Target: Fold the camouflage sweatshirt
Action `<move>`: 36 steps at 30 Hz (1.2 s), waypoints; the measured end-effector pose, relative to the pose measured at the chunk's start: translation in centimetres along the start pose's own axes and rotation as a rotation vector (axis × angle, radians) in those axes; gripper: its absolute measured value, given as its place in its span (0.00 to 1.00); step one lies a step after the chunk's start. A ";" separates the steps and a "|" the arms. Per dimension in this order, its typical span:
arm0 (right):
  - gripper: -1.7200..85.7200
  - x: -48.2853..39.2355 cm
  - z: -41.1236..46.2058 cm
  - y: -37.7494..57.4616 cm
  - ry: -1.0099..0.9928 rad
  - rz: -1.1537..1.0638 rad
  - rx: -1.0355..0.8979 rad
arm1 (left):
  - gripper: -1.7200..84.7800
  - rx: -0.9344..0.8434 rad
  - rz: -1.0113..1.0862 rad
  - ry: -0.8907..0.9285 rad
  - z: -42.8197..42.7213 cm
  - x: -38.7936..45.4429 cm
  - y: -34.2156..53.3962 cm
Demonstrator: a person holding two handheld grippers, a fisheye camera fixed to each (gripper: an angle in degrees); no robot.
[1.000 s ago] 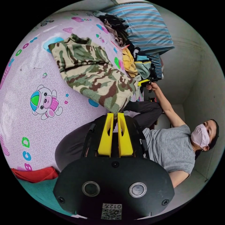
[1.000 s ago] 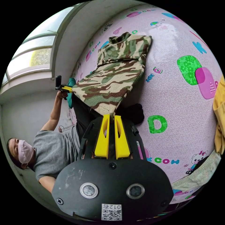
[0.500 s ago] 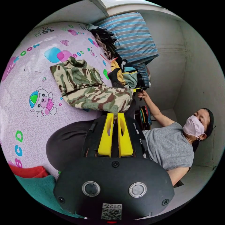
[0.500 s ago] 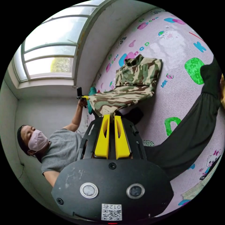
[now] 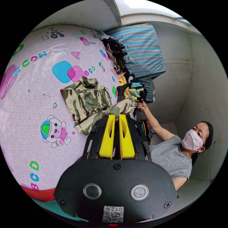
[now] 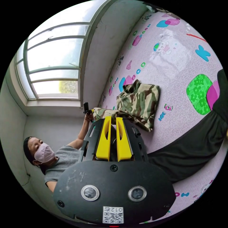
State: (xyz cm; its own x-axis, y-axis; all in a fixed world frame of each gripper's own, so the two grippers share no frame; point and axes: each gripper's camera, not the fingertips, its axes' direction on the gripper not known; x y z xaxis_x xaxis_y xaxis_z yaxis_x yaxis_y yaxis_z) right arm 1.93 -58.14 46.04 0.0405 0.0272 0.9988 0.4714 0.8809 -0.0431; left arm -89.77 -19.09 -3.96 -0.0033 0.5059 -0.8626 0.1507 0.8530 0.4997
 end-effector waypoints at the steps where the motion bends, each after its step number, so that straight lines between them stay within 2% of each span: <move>1: 0.05 0.7 0.0 -1.1 -0.004 0.009 0.002 | 0.04 0.000 -0.011 0.002 -0.1 -0.6 -1.1; 12: 0.06 7.7 2.6 -11.9 0.036 0.124 0.006 | 0.05 -0.002 -0.180 -0.012 1.3 -8.0 -10.4; 14: 0.07 9.2 3.8 -13.6 0.057 0.143 0.032 | 0.06 0.028 -0.210 -0.039 1.9 -9.4 -11.3; 19: 0.10 9.8 4.3 -13.7 0.196 0.160 0.139 | 0.09 0.240 -0.287 -0.119 1.6 -10.8 -10.3; 24: 0.11 7.9 5.5 -10.4 0.292 0.103 0.045 | 0.12 0.056 -0.183 -0.296 5.0 -7.0 -8.9; 28: 0.12 5.5 9.1 -7.4 0.465 0.028 -0.102 | 0.13 -0.105 -0.109 -0.414 9.5 -4.6 -8.3; 36: 0.11 3.6 14.6 -6.1 0.606 -0.025 -0.188 | 0.10 -0.257 -0.128 -0.581 16.2 -4.4 -10.1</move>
State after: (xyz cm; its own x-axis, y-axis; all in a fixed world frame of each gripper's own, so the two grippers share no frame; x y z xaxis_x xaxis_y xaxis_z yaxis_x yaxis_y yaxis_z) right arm -13.69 -56.51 50.27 0.4929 -0.3129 0.8119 0.6228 0.7784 -0.0781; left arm -75.25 -32.01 -6.51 0.5409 0.3074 -0.7829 -0.0574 0.9421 0.3303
